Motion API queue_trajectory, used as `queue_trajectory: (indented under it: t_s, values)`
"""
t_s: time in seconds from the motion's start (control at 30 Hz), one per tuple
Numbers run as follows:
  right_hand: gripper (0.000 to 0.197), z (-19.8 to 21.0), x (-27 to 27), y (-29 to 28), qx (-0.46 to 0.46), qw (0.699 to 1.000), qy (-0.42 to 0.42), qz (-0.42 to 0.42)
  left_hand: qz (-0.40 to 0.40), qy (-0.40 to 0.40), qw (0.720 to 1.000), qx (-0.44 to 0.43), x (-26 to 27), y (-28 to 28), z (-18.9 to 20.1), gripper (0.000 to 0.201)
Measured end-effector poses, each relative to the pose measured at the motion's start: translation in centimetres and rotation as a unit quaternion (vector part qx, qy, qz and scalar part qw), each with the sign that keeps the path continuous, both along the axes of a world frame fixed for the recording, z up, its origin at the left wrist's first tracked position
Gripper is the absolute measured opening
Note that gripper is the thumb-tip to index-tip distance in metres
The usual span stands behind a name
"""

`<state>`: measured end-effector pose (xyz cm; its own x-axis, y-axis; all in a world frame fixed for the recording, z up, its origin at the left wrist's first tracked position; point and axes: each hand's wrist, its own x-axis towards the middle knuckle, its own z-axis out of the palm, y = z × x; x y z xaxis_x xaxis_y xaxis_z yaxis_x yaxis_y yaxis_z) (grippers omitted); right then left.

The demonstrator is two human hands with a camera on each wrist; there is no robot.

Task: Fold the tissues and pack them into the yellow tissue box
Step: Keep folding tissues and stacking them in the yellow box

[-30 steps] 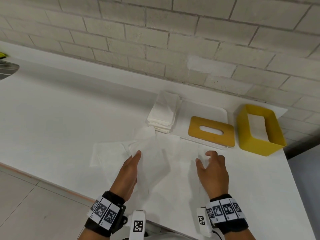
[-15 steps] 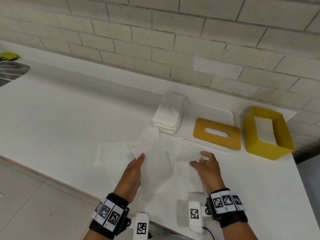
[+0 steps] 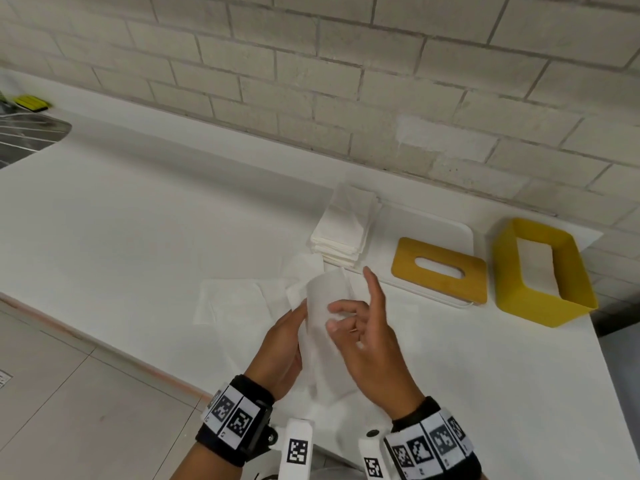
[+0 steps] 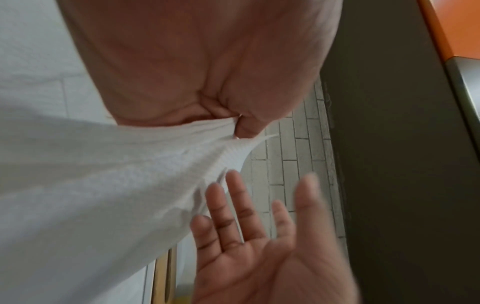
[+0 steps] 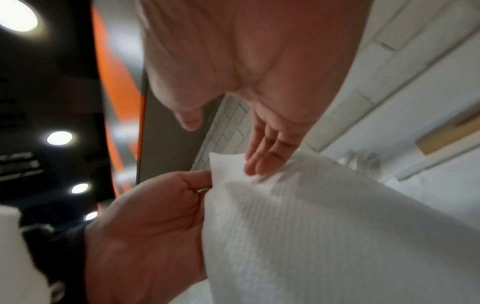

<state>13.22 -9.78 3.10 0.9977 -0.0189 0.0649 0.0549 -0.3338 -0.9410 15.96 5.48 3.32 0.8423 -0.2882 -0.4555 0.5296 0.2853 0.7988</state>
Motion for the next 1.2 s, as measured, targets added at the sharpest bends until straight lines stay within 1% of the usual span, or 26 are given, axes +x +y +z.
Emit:
queue_trajectory:
  t_s: [0.03, 0.1, 0.13, 0.23, 0.27, 0.37, 0.43, 0.53, 0.63, 0.7, 0.77, 0.83, 0.87, 0.93, 1.0, 1.1, 1.2]
  values:
    - [0.079, -0.3, 0.3, -0.1, 0.006, 0.999, -0.004, -0.037, 0.006, 0.006, 1.000, -0.007, 0.0, 0.0, -0.1, 0.046]
    - [0.065, -0.6, 1.1, -0.3, -0.051, 0.995, -0.013, -0.090, 0.015, 0.016, 1.000, -0.022, -0.2, 0.0, -0.1, 0.045]
    - [0.060, -0.7, 1.4, -0.4, -0.076, 0.992, -0.008, -0.102, 0.015, 0.016, 0.999, -0.028, -0.4, -0.1, 0.0, 0.043]
    - [0.053, -0.5, 1.9, -0.4, -0.100, 0.987, 0.020, -0.125, 0.012, 0.002, 0.999, -0.042, -0.7, -0.3, 0.3, 0.040]
    - [0.047, -0.4, 2.0, -0.5, -0.104, 0.985, 0.020, -0.136, 0.011, -0.004, 0.999, -0.043, -0.7, -0.3, 0.4, 0.039]
    - [0.021, -0.3, 2.1, -1.0, -0.106, 0.983, -0.014, -0.153, 0.013, -0.018, 0.999, -0.041, -0.7, -0.3, 0.7, 0.038]
    - [0.012, -0.4, 2.2, -1.3, -0.097, 0.983, -0.028, -0.155, 0.015, -0.019, 0.999, -0.047, -0.7, -0.4, 0.7, 0.038]
    - [0.011, 0.2, 2.0, -1.9, -0.053, 0.982, -0.053, -0.175, 0.035, -0.013, 0.998, -0.049, -0.6, -0.5, 0.8, 0.037]
    - [0.011, 1.2, 1.6, -2.4, -0.009, 0.981, -0.079, -0.178, 0.067, -0.004, 0.996, -0.063, -0.5, -0.2, 0.7, 0.034]
    - [0.011, 1.7, 1.4, -2.8, 0.039, 0.978, -0.089, -0.185, 0.080, 0.002, 0.994, -0.079, -0.3, -0.1, 0.8, 0.035]
    - [0.013, 2.0, 1.2, -3.2, 0.103, 0.979, -0.077, -0.159, 0.088, 0.004, 0.992, -0.092, -0.1, 0.1, 0.8, 0.036]
    - [0.014, 2.1, 1.2, -3.0, 0.153, 0.983, -0.025, -0.101, 0.090, -0.006, 0.992, -0.090, 0.1, 0.1, 0.6, 0.036]
    - [0.014, 2.0, 1.2, -2.7, 0.158, 0.984, -0.002, -0.077, 0.091, -0.013, 0.992, -0.088, 0.1, 0.0, 0.6, 0.035]
    - [0.013, 1.6, 1.2, -2.0, 0.125, 0.990, 0.015, -0.068, 0.085, -0.022, 0.993, -0.085, 0.0, -0.1, 0.5, 0.035]
    - [0.012, 1.1, 1.2, -1.4, 0.097, 0.991, 0.007, -0.097, 0.082, -0.025, 0.993, -0.086, -0.2, -0.3, 0.3, 0.033]
    - [0.012, 0.6, 1.2, -0.9, 0.099, 0.986, -0.010, -0.137, 0.080, -0.028, 0.992, -0.089, -0.4, -0.2, 0.0, 0.042]
    - [0.011, 0.4, 1.1, -0.7, 0.088, 0.984, -0.013, -0.156, 0.071, -0.030, 0.991, -0.110, -0.5, -0.3, -0.1, 0.048]
